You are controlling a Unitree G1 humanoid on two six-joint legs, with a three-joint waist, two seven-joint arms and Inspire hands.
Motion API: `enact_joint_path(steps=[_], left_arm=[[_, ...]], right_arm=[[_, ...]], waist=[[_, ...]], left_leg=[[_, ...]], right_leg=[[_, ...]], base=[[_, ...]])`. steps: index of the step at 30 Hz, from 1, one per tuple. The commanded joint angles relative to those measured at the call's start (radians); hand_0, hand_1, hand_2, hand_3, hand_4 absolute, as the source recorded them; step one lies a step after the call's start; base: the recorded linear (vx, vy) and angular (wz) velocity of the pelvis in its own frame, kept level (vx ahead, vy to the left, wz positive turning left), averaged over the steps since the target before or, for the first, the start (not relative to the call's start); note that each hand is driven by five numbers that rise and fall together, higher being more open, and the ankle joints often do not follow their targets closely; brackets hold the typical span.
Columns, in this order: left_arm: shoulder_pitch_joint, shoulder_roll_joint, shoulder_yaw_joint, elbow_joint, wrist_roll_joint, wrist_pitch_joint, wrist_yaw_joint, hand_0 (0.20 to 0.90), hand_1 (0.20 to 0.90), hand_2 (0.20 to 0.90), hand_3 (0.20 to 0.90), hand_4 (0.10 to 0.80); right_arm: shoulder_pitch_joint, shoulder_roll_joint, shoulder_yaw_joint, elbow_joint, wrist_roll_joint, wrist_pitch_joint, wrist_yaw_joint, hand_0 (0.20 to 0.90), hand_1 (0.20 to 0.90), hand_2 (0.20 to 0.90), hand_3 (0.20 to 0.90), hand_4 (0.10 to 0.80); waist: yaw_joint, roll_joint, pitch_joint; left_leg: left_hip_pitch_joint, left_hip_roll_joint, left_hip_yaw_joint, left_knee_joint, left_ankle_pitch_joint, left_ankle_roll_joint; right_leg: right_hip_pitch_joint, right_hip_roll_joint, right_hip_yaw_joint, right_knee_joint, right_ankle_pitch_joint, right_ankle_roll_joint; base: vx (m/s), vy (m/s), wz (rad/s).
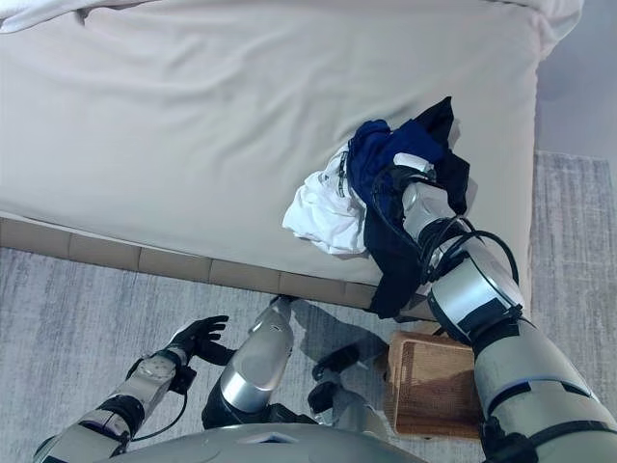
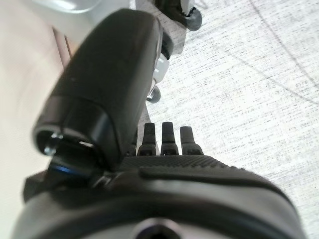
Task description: Pick up the clothes from the bed and place them into the basket
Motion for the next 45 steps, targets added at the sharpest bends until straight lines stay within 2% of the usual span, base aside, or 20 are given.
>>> enact_joint_path(steps=[1,2,3,4,7,8,11,12,13,15,23,27,34,37,42,45], left_arm=[[0.041,0.023,-0.057,-0.018,-0.051,-0.030,0.008,0.900,0.900,0.900,0.900,0.800],[0.043,0.022,-0.058,-0.022,-0.058,-0.033,0.010,0.900,0.900,0.900,0.900,0.800],[0.045,0.020,-0.058,-0.029,-0.062,-0.037,0.014,0.900,0.900,0.900,0.900,0.800],[0.046,0.018,-0.058,-0.035,-0.067,-0.038,0.016,0.900,0.900,0.900,0.900,0.800],[0.048,0.015,-0.062,-0.053,-0.074,-0.034,0.022,0.900,0.900,0.900,0.900,0.800],[0.050,0.016,-0.064,-0.056,-0.077,-0.032,0.026,0.900,0.900,0.900,0.900,0.800],[0.068,0.016,-0.057,-0.058,-0.072,-0.033,0.039,0.900,0.900,0.900,0.900,0.800],[0.070,0.017,-0.055,-0.057,-0.072,-0.033,0.040,0.900,0.900,0.900,0.900,0.800],[0.077,0.022,-0.047,-0.051,-0.068,-0.040,0.044,0.900,0.900,0.900,0.900,0.800],[0.082,0.027,-0.042,-0.038,-0.057,-0.049,0.047,0.900,0.900,0.900,0.900,0.800],[0.121,0.054,-0.026,-0.017,-0.028,-0.057,0.024,0.900,0.900,0.900,0.900,0.800],[0.144,0.059,-0.009,-0.010,0.014,-0.026,0.018,0.900,0.900,0.900,0.900,0.800],[0.182,0.051,-0.001,0.039,0.087,0.009,0.025,0.900,0.900,0.900,0.900,0.800],[0.193,0.046,-0.003,0.067,0.094,0.025,0.027,0.900,0.900,0.900,0.900,0.800],[0.189,0.051,-0.009,0.092,0.094,0.040,0.001,0.900,0.900,0.900,0.900,0.800],[0.178,0.050,-0.004,0.092,0.096,0.050,-0.022,0.900,0.900,0.900,0.900,0.800]], right_arm=[[-0.166,-0.055,0.066,-0.018,-0.079,0.054,-0.064,0.900,0.900,0.900,0.900,0.800],[-0.175,-0.059,0.070,-0.014,-0.087,0.057,-0.065,0.900,0.900,0.900,0.900,0.800],[-0.184,-0.063,0.073,-0.013,-0.078,0.059,-0.075,0.481,0.481,0.481,0.411,0.311],[-0.195,-0.067,0.077,-0.011,-0.059,0.059,-0.098,0.300,0.300,0.300,0.200,0.100],[-0.218,-0.083,0.076,-0.031,-0.014,0.026,-0.218,0.300,0.300,0.300,0.200,0.100],[-0.237,-0.092,0.077,-0.055,0.012,-0.007,-0.308,0.300,0.300,0.300,0.200,0.100],[-0.261,-0.126,0.058,-0.202,0.057,-0.034,-0.476,0.300,0.300,0.300,0.200,0.100],[-0.264,-0.133,0.057,-0.228,0.061,-0.029,-0.484,0.300,0.300,0.300,0.200,0.100],[-0.272,-0.161,0.042,-0.318,0.071,-0.044,-0.559,0.300,0.300,0.300,0.200,0.100],[-0.276,-0.194,0.016,-0.393,0.065,-0.063,-0.628,0.300,0.300,0.300,0.200,0.100],[-0.289,-0.367,-0.035,-0.570,0.057,-0.068,-0.658,0.300,0.300,0.300,0.200,0.100],[-0.285,-0.464,-0.075,-0.624,0.070,-0.058,-0.652,0.300,0.300,0.300,0.200,0.100],[-0.299,-0.566,-0.123,-0.675,0.152,-0.057,-0.719,0.300,0.300,0.300,0.200,0.100],[-0.318,-0.607,-0.151,-0.678,0.220,-0.069,-0.749,0.300,0.300,0.300,0.200,0.100],[-0.377,-0.678,-0.135,-0.649,0.310,-0.071,-0.744,0.300,0.300,0.300,0.200,0.100],[-0.398,-0.719,-0.122,-0.602,0.366,-0.060,-0.667,0.300,0.300,0.300,0.200,0.100]], waist=[[0.007,0.024,0.048],[0.007,0.027,0.055],[0.007,0.029,0.062],[0.007,0.030,0.069],[0.002,0.033,0.083],[-0.003,0.032,0.085],[-0.020,0.017,0.078],[-0.022,0.014,0.076],[-0.034,0.002,0.067],[-0.045,-0.009,0.053],[-0.097,-0.035,-0.045],[-0.123,-0.051,-0.119],[-0.181,-0.070,-0.229],[-0.224,-0.066,-0.279],[-0.300,-0.048,-0.332],[-0.348,-0.032,-0.355]], left_leg=[[0.014,0.007,0.092,-0.050,-0.047,0.104],[0.007,0.007,0.092,-0.051,-0.042,0.104],[0.000,0.008,0.093,-0.052,-0.039,0.103],[-0.008,0.008,0.094,-0.053,-0.035,0.102],[-0.022,0.008,0.097,-0.052,-0.032,0.102],[-0.023,0.009,0.102,-0.050,-0.035,0.101],[-0.013,0.015,0.117,-0.045,-0.051,0.099],[-0.011,0.016,0.119,-0.045,-0.054,0.099],[-0.001,0.020,0.126,-0.042,-0.064,0.098],[-0.002,0.013,0.135,-0.033,-0.049,0.106],[0.084,0.020,0.157,-0.050,-0.086,0.114],[0.146,0.024,0.169,-0.060,-0.107,0.117],[0.229,0.021,0.197,-0.065,-0.142,0.130],[0.271,0.018,0.220,-0.062,-0.163,0.138],[0.322,0.020,0.277,-0.055,-0.186,0.143],[0.347,0.024,0.318,-0.051,-0.199,0.144]], right_leg=[[-0.011,-0.035,0.049,0.140,-0.040,0.007],[-0.018,-0.033,0.048,0.139,-0.040,0.008],[-0.025,-0.032,0.048,0.137,-0.038,0.009],[-0.031,-0.031,0.046,0.133,-0.035,0.010],[-0.045,-0.028,0.048,0.126,-0.025,0.014],[-0.049,-0.026,0.052,0.122,-0.022,0.017],[-0.045,-0.020,0.065,0.115,-0.014,0.020],[-0.045,-0.020,0.067,0.115,-0.014,0.020],[-0.043,-0.019,0.074,0.116,-0.015,0.019],[-0.047,-0.027,0.073,0.117,0.006,0.016],[-0.010,-0.032,0.124,0.118,-0.003,0.022],[0.035,-0.032,0.138,0.110,-0.009,0.028],[0.077,-0.036,0.163,0.111,0.000,0.039],[0.093,-0.035,0.193,0.123,-0.008,0.043],[0.107,-0.029,0.247,0.129,-0.014,0.040],[0.104,-0.023,0.279,0.135,-0.016,0.033]], base=[[-0.085,0.044,0.00],[-0.074,0.031,-0.01],[-0.078,0.029,-0.02],[-0.088,0.025,0.00],[-0.065,0.019,0.00],[-0.039,0.019,0.00],[-0.010,0.009,-0.02],[0.004,0.002,-0.10],[-0.066,0.060,-0.19],[-0.055,0.055,-0.23],[0.083,0.023,-0.14],[0.144,-0.005,-0.17],[0.101,-0.020,-0.16],[0.049,0.000,-0.34],[0.013,-0.010,-0.41],[-0.001,-0.032,-0.42]])
